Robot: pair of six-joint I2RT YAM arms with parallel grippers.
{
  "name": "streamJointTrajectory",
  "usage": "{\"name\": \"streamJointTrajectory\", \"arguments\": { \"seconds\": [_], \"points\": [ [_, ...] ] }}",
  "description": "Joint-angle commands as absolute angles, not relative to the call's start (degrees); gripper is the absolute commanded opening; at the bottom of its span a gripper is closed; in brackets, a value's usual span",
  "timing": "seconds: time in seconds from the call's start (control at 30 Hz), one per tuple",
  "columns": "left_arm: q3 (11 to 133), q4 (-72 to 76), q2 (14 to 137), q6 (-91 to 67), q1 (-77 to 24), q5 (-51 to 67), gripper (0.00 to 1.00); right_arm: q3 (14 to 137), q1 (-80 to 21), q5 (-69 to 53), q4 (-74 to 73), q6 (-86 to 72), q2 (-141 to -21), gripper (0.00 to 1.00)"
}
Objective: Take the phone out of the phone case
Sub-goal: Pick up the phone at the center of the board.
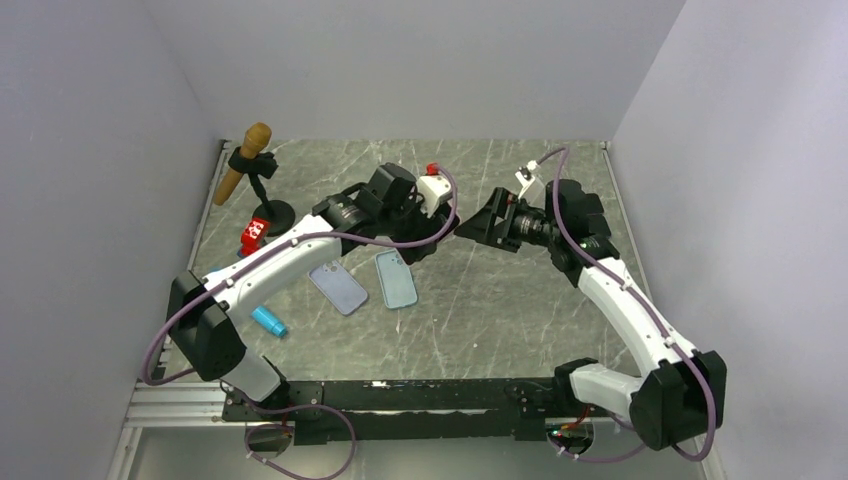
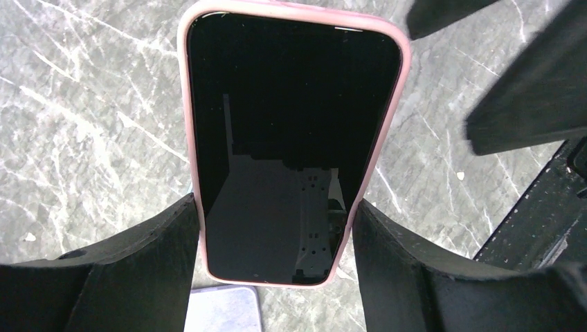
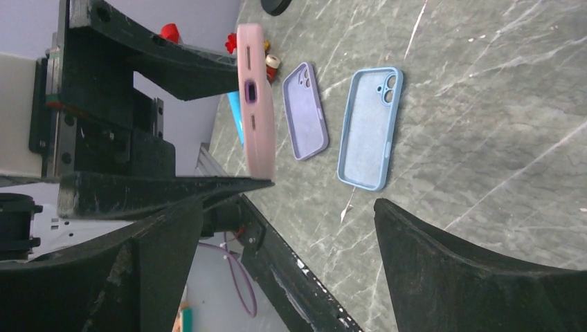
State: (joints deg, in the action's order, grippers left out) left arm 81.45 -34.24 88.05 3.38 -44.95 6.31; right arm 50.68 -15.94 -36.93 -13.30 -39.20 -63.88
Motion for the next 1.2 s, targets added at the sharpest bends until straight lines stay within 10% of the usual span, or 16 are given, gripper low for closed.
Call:
{"name": "streamJointTrajectory", "arguments": {
  "seconds": [0.0, 0.3, 0.7, 0.83, 0.93, 1.17],
  "points": [
    [84.0, -30.2, 88.1, 2.8, -46.4, 9.7, 0.00, 55.6, -16.0, -42.5, -9.7, -39.4, -67.9, 0.95],
    [85.0, -31.6, 88.8, 3.6, -48.4, 8.8, 0.00, 56.5, -16.4, -47.1, -1.9, -45.4, -76.4, 0.73],
    [85.5, -32.3, 89.6, 3.9, -48.8, 7.1, 0.00, 51.4, -18.2, -45.7, 2.4, -45.8, -77.7, 0.00],
    [84.8, -31.8, 88.2, 1.8, -48.8, 5.1, 0.43, 46.9, -18.9, -41.9, 9.3, -50.6, -74.7, 0.00],
    [83.6, -30.8, 85.9, 0.4, -48.5, 1.4, 0.97, 40.8, -18.9, -38.5, 19.8, -57.0, -70.9, 0.00],
    [83.8, -32.1, 76.8, -19.7, -43.2, -2.4, 0.99, 29.8, -18.9, -27.0, 34.2, -66.9, -63.0, 0.00]
  ]
}}
